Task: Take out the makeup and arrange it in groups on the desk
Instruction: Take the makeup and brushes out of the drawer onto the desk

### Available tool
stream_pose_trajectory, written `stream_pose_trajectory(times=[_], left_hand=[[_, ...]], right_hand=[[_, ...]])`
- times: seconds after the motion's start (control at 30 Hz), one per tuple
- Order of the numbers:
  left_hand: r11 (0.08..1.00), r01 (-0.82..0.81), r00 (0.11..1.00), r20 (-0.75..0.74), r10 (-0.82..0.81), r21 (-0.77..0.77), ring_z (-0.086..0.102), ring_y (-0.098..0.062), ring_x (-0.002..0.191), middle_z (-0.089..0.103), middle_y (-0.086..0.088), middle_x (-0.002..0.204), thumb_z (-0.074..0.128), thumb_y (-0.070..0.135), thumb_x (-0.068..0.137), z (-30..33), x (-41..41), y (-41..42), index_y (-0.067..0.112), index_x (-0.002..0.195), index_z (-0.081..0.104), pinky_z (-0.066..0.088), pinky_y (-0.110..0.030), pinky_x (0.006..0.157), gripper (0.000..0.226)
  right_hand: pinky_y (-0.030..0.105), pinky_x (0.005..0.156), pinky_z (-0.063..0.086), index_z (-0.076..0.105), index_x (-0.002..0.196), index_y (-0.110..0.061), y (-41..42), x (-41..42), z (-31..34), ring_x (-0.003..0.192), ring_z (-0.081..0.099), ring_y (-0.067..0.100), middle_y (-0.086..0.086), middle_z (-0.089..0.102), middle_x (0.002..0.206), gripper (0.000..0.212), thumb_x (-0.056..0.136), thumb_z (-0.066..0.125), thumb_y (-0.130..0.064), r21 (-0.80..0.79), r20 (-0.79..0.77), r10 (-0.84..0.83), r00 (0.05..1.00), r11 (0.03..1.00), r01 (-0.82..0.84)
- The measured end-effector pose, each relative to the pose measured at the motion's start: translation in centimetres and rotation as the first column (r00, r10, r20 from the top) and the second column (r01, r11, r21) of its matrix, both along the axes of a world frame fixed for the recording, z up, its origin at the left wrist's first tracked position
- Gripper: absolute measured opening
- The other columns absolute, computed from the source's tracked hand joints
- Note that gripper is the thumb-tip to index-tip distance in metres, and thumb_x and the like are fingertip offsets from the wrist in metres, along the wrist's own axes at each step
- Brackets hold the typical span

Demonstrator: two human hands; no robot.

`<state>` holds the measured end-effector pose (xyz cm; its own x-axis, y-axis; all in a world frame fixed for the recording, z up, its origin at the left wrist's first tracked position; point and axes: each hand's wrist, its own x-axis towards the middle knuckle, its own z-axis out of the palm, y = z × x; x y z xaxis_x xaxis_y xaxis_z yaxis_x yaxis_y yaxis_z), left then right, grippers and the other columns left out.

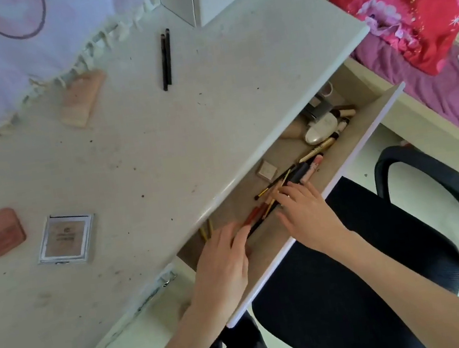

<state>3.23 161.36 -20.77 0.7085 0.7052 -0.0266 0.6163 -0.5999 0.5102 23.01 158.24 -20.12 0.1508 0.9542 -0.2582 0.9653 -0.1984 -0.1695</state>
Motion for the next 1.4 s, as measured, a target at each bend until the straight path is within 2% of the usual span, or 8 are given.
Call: stream_pose_trajectory(times=[0.17, 0.27, 0.43, 0.6, 0.8, 1.07, 1.27, 1.4], left_hand=[[0.937, -0.303, 0.890, -0.405, 0.211, -0.177, 0.044, -0.034, 0.114, 0.039, -0.016, 0.131, 0.049, 0.008, 0.086, -2.8, 0.7, -0.3, 0.007, 0.136, 0.036, 0.043, -0.040, 0.091, 0.051], [0.888, -0.430, 0.826, -0.466, 0.316, -0.160, 0.035, -0.033, 0.121, 0.028, -0.016, 0.138, 0.049, 0.010, 0.088, -4.3, 1.2, 0.4, 0.005, 0.143, 0.018, 0.034, -0.038, 0.099, 0.063], [0.792, -0.555, 0.791, -0.454, 0.409, -0.255, 0.045, -0.038, 0.110, 0.034, -0.021, 0.131, 0.066, 0.018, 0.081, -6.0, 2.1, 1.1, 0.000, 0.135, 0.023, 0.040, -0.043, 0.093, 0.071], [0.749, -0.562, 0.809, -0.421, 0.410, -0.349, 0.051, -0.037, 0.105, 0.042, -0.017, 0.120, 0.077, 0.034, 0.072, -6.2, 2.6, 1.3, 0.004, 0.129, 0.023, 0.045, -0.043, 0.082, 0.084], [0.764, -0.530, 0.832, -0.397, 0.387, -0.367, 0.052, -0.036, 0.108, 0.046, -0.020, 0.123, 0.062, 0.019, 0.083, -5.8, 2.8, 1.4, 0.000, 0.137, 0.019, 0.046, -0.042, 0.083, 0.071], [0.851, -0.392, 0.827, -0.538, 0.160, -0.349, 0.054, -0.028, 0.103, 0.050, -0.012, 0.115, 0.055, 0.040, 0.089, -6.2, 3.6, 1.6, 0.005, 0.115, 0.046, 0.045, -0.035, 0.078, 0.045], [0.866, -0.315, 0.849, -0.523, 0.074, -0.389, 0.047, -0.026, 0.108, 0.044, -0.011, 0.120, 0.042, 0.046, 0.094, -6.1, 2.7, 1.5, 0.007, 0.120, 0.041, 0.044, -0.036, 0.088, 0.048], [0.796, -0.329, 0.898, -0.429, 0.098, -0.508, 0.058, -0.021, 0.085, 0.056, -0.009, 0.104, 0.038, 0.034, 0.098, -4.5, 1.8, 1.6, 0.010, 0.111, 0.038, 0.050, -0.030, 0.070, 0.028]], right_hand=[[0.042, 0.110, 0.025, 0.046, 0.133, -0.017, 2.9, -0.6, -3.0, 0.128, 0.037, 0.028, 0.008, 0.048, 0.134, 0.040, 0.093, 0.043, -0.022, -0.243, -0.033, 0.174, 0.984, 0.954, -0.177], [0.045, 0.107, 0.028, 0.046, 0.131, -0.015, 4.4, -1.4, -5.0, 0.124, 0.038, 0.029, 0.009, 0.048, 0.130, 0.041, 0.091, 0.047, -0.019, -0.297, 0.012, 0.232, 0.973, 0.930, -0.218], [0.047, 0.102, 0.031, 0.041, 0.133, -0.011, 5.3, -1.3, -5.8, 0.125, 0.035, 0.033, 0.015, 0.038, 0.134, 0.044, 0.089, 0.048, -0.014, -0.336, 0.129, 0.338, 0.932, 0.899, -0.280], [0.043, 0.095, 0.035, 0.044, 0.129, -0.007, 5.5, -1.9, -6.4, 0.121, 0.039, 0.033, 0.017, 0.044, 0.130, 0.036, 0.094, 0.039, -0.009, -0.346, 0.146, 0.386, 0.911, 0.882, -0.319], [0.043, 0.094, 0.037, 0.049, 0.124, -0.004, 5.9, -1.7, -6.6, 0.115, 0.045, 0.034, 0.017, 0.049, 0.125, 0.031, 0.096, 0.038, -0.007, -0.384, 0.156, 0.458, 0.875, 0.844, -0.374], [0.041, 0.095, 0.038, 0.055, 0.117, -0.005, 6.0, -1.1, -7.0, 0.115, 0.046, 0.030, 0.012, 0.051, 0.124, 0.028, 0.093, 0.041, -0.009, -0.413, 0.116, 0.544, 0.831, 0.787, -0.458], [0.035, 0.095, 0.035, 0.056, 0.120, -0.011, 5.5, -0.7, -6.6, 0.110, 0.050, 0.027, 0.009, 0.055, 0.119, 0.028, 0.097, 0.041, -0.018, -0.307, -0.028, 0.479, 0.878, 0.831, -0.463], [0.033, 0.083, 0.040, 0.055, 0.119, -0.006, 5.3, 0.0, -5.0, 0.100, 0.053, 0.028, 0.012, 0.054, 0.110, 0.027, 0.096, 0.042, -0.012, -0.232, -0.159, 0.332, 0.930, 0.903, -0.362]])
